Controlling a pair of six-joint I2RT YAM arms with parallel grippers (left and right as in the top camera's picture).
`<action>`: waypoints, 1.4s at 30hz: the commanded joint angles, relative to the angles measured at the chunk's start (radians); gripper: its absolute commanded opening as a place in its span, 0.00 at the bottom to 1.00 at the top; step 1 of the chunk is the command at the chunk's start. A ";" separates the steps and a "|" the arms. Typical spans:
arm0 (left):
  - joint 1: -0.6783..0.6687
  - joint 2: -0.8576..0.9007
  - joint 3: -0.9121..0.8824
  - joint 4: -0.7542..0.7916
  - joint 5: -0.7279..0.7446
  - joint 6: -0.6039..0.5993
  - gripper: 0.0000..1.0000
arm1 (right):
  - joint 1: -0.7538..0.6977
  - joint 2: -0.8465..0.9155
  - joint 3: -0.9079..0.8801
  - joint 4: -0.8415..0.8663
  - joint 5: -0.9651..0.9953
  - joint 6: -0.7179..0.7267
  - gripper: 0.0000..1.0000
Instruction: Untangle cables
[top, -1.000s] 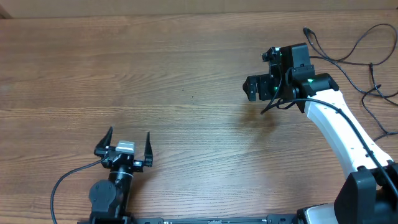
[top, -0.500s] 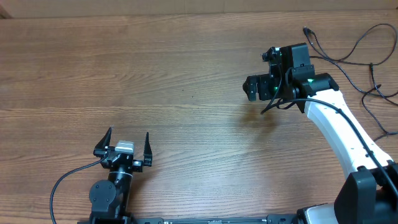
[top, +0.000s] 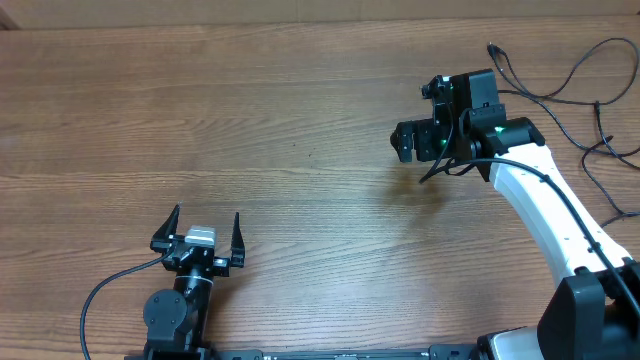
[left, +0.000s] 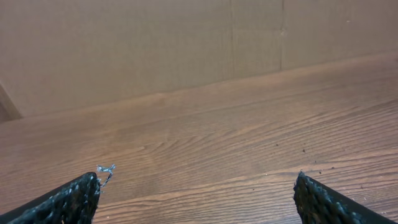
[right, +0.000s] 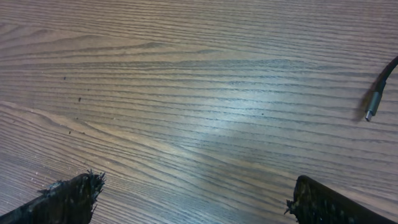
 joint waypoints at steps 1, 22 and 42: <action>-0.003 -0.011 -0.004 -0.002 -0.004 -0.006 0.99 | 0.003 -0.026 -0.003 0.003 -0.006 0.006 1.00; -0.003 -0.011 -0.004 -0.002 -0.004 -0.006 0.99 | 0.003 -0.026 -0.003 0.003 -0.006 0.006 1.00; -0.003 -0.011 -0.004 -0.002 -0.004 -0.006 1.00 | 0.003 -0.104 -0.007 0.030 0.016 0.002 1.00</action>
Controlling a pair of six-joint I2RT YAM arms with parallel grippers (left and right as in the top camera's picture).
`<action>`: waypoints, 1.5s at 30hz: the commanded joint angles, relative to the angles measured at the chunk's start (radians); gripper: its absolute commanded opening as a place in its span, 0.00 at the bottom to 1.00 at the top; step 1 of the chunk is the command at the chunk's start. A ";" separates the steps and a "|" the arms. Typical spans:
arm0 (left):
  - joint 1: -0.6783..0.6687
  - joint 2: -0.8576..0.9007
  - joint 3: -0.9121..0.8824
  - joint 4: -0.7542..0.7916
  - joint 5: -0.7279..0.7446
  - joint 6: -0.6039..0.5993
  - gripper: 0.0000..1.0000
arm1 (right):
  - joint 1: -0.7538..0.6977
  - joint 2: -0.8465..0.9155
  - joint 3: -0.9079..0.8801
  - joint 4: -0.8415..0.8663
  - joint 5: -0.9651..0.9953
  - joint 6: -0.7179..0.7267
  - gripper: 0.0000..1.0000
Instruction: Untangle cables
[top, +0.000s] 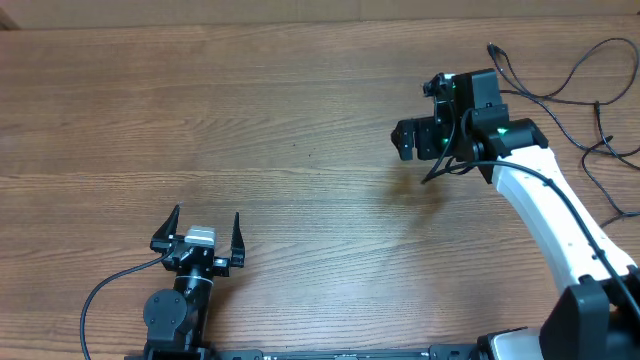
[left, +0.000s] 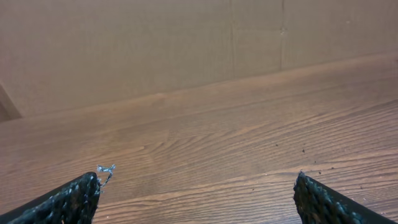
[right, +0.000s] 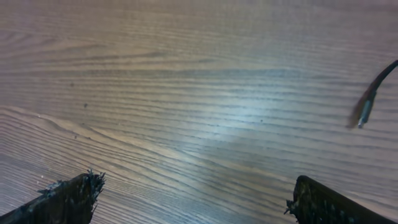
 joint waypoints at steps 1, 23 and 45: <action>-0.003 -0.011 -0.004 -0.002 -0.004 -0.003 1.00 | 0.003 -0.081 -0.014 0.030 0.020 0.003 1.00; -0.003 -0.011 -0.004 -0.002 -0.004 -0.003 1.00 | -0.084 -0.687 -0.798 0.837 -0.019 0.004 1.00; -0.003 -0.011 -0.004 -0.002 -0.004 -0.003 1.00 | -0.327 -1.369 -1.220 0.833 -0.089 0.102 1.00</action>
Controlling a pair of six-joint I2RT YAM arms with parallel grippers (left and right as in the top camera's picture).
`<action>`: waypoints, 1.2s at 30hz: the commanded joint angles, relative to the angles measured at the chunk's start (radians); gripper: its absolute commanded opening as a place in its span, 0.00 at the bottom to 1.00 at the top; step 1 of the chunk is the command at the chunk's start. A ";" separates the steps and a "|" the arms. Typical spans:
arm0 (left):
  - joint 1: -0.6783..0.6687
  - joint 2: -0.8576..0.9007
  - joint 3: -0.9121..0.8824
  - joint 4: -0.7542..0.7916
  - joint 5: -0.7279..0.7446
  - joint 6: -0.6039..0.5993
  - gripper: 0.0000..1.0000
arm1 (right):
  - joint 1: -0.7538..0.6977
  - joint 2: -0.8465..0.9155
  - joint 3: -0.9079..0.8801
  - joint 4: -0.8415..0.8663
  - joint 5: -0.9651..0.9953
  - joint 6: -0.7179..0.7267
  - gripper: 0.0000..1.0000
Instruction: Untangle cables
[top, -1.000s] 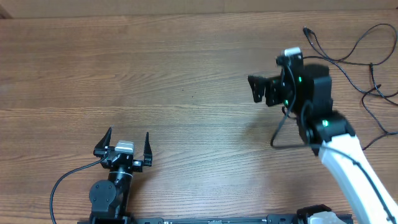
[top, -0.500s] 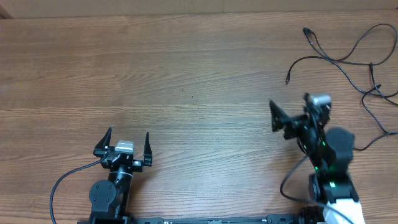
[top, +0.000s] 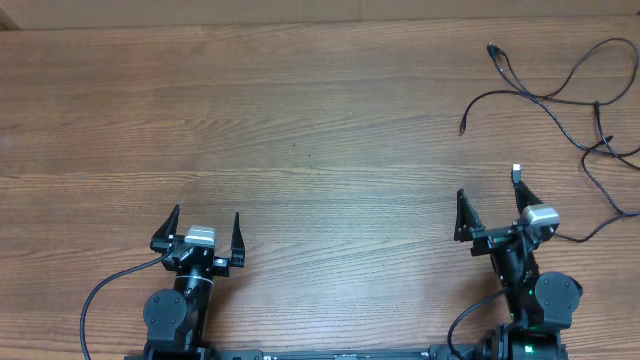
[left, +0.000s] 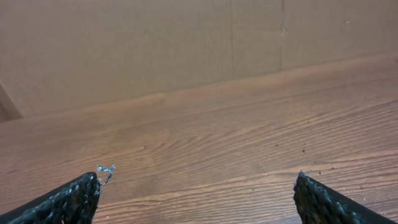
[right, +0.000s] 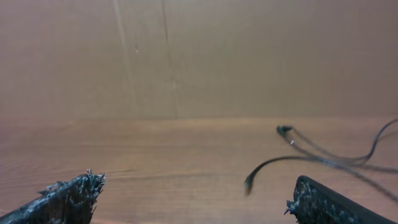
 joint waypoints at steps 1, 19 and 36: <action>-0.003 -0.011 -0.004 -0.002 -0.003 -0.003 1.00 | -0.004 -0.072 -0.026 -0.064 0.035 0.084 1.00; -0.003 -0.011 -0.004 -0.002 -0.003 -0.003 0.99 | 0.019 -0.252 -0.026 -0.245 0.063 0.097 1.00; -0.003 -0.011 -0.004 -0.002 -0.003 -0.003 0.99 | 0.117 -0.252 -0.027 -0.248 0.121 -0.011 1.00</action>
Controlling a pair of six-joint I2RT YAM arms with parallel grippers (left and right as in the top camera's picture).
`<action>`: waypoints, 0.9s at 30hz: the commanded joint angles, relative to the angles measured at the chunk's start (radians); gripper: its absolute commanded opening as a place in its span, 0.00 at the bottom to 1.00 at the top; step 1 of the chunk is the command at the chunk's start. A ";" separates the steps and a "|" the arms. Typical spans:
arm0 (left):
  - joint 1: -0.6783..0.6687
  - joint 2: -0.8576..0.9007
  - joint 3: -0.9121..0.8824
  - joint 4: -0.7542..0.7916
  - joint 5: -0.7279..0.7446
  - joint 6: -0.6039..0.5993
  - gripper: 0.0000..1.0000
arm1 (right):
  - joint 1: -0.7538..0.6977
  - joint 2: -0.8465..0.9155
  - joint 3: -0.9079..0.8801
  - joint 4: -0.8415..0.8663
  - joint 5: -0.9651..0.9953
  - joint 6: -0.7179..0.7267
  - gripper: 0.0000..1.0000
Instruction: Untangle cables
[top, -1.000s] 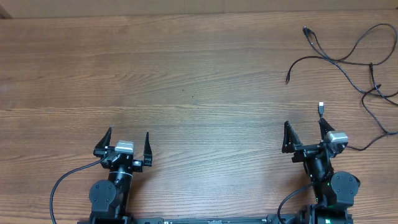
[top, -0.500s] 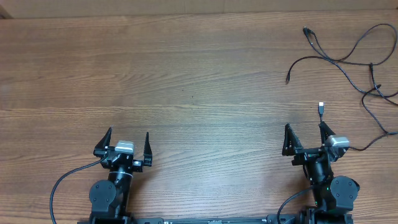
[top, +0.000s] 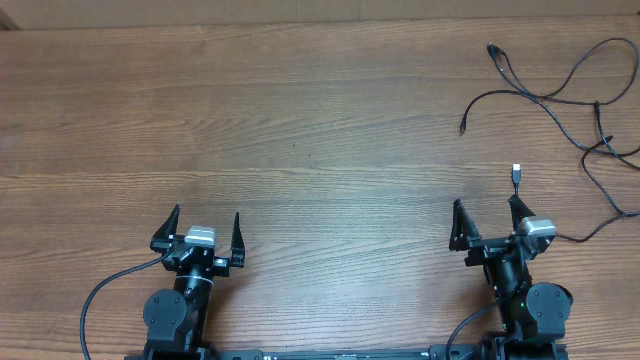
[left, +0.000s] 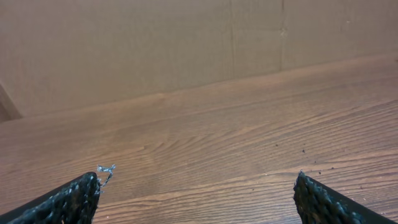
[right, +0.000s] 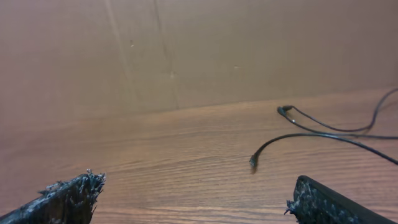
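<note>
Thin black cables (top: 565, 92) lie spread over the table's far right corner, with one plug end (top: 463, 127) pointing left and a silver-tipped plug (top: 517, 172) nearer the front. The right wrist view shows the same cables (right: 323, 134) ahead on the wood. My right gripper (top: 488, 226) rests at the front right, open and empty. At the front left my left gripper (top: 207, 229) is parked, open with nothing between its fingers.
The wooden table (top: 300, 130) runs to a plain brown wall (left: 155, 43) at the back. Each arm's own cable trails off its base at the front edge.
My right gripper has shifted slightly at its front-right spot, and its camera now looks a little lower onto the table. The cables and the left gripper are unchanged.
My right gripper was first out over the table near the cables' left plug end, open and empty. It hovered there a moment later. Then it was back at the front right, where it stays open. The left gripper never moved.
</note>
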 joint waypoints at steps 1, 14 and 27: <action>-0.003 -0.011 -0.004 -0.002 -0.003 -0.003 0.99 | 0.024 -0.011 -0.011 0.002 -0.003 -0.085 1.00; -0.003 -0.011 -0.004 -0.002 -0.003 -0.003 0.99 | 0.044 -0.011 -0.011 0.002 0.002 -0.096 1.00; -0.003 -0.011 -0.004 -0.002 -0.003 -0.003 0.99 | 0.044 -0.011 -0.011 0.002 0.002 -0.096 1.00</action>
